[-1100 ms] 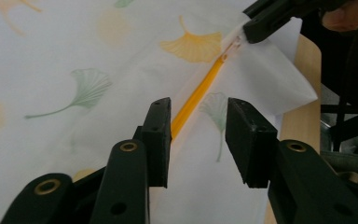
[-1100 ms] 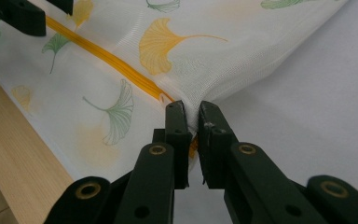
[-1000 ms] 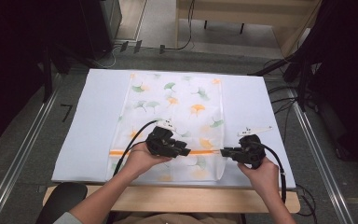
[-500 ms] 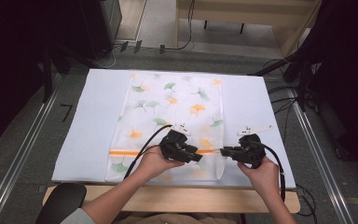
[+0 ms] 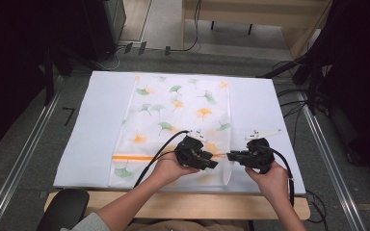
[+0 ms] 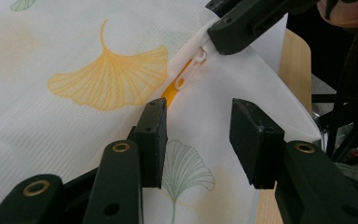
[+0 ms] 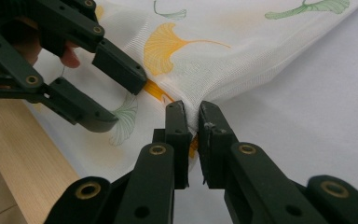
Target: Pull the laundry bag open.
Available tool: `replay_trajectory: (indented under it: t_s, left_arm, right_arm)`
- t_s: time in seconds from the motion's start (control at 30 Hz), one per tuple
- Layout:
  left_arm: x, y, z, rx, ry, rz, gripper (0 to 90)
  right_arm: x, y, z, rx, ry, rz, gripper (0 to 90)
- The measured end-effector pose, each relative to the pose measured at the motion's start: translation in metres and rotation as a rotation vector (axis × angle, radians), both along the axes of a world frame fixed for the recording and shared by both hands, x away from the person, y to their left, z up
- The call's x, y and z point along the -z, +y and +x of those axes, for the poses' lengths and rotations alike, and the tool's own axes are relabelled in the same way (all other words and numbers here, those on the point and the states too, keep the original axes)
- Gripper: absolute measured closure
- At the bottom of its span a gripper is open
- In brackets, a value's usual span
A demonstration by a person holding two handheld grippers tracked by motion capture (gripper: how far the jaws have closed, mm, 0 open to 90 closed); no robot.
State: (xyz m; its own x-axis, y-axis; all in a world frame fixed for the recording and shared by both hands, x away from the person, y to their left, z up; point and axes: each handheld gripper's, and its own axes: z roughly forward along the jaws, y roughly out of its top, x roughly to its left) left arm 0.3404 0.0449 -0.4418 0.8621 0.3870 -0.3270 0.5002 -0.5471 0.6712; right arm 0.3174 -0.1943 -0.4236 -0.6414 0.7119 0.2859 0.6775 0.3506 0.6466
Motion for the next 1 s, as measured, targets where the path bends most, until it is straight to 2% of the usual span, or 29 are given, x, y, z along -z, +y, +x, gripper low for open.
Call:
replay_trajectory:
  t_s: [0.1,0.3,0.47,0.73,0.8,0.87,1.0]
  left_arm:
    - [0.002,-0.003,0.002,0.003,-0.003,0.011,56.9]
    - [0.004,-0.005,0.005,-0.007,0.001,0.002,56.5]
    - [0.003,-0.008,0.005,0.005,0.001,-0.003,56.7]
    - [0.002,-0.013,0.002,0.026,0.011,-0.012,66.0]
    - [0.003,-0.013,0.004,0.007,0.052,-0.023,69.2]
    - [0.003,-0.013,0.006,0.001,0.076,-0.034,73.0]
    - [0.002,-0.013,0.006,-0.013,0.074,-0.033,75.7]
  right_arm:
    - [-0.001,0.0,-0.001,-0.011,-0.004,0.019,85.0]
    - [-0.003,0.002,-0.002,-0.041,-0.01,0.03,85.1]
    - [-0.004,0.004,-0.003,-0.051,-0.014,0.033,85.2]
    - [-0.004,0.004,-0.002,-0.048,-0.016,0.032,85.1]
    - [-0.004,0.004,-0.003,-0.048,-0.016,0.034,85.1]
    - [-0.004,0.004,-0.003,-0.048,-0.017,0.032,85.1]
    - [-0.004,0.003,-0.002,-0.047,-0.019,0.035,85.1]
